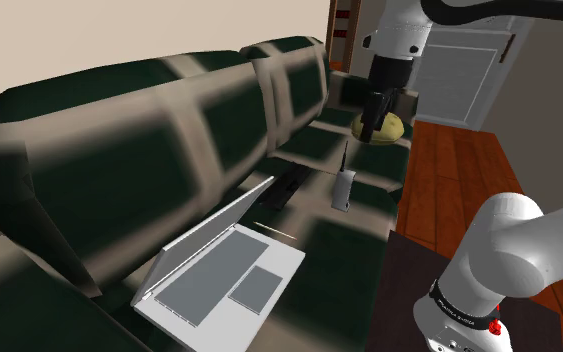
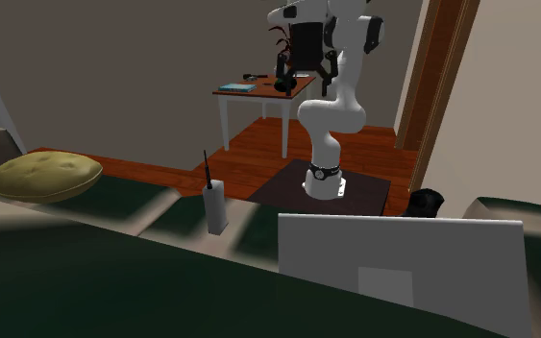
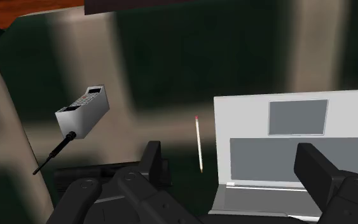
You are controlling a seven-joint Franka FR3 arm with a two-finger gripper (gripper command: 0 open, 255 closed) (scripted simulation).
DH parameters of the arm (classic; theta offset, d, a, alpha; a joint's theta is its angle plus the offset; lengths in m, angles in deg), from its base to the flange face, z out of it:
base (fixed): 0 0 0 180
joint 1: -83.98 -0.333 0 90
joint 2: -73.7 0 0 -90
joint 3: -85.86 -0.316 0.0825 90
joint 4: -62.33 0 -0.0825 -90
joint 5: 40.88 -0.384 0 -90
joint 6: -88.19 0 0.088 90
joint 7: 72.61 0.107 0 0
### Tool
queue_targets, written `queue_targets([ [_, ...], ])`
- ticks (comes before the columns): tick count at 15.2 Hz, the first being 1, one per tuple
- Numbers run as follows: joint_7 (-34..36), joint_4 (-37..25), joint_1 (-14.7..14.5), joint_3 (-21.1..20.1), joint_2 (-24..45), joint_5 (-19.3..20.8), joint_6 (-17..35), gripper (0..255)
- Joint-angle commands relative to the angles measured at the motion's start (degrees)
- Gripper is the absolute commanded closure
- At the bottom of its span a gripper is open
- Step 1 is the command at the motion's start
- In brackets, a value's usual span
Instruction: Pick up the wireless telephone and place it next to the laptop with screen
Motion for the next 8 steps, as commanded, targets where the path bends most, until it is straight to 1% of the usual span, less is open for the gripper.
queue_targets([
  [1,0.00,0.00,0.00,0.00,0.00,0.00,0.00,0],
  [8,-7.48,8.10,1.90,5.39,2.50,4.71,11.03,0],
])
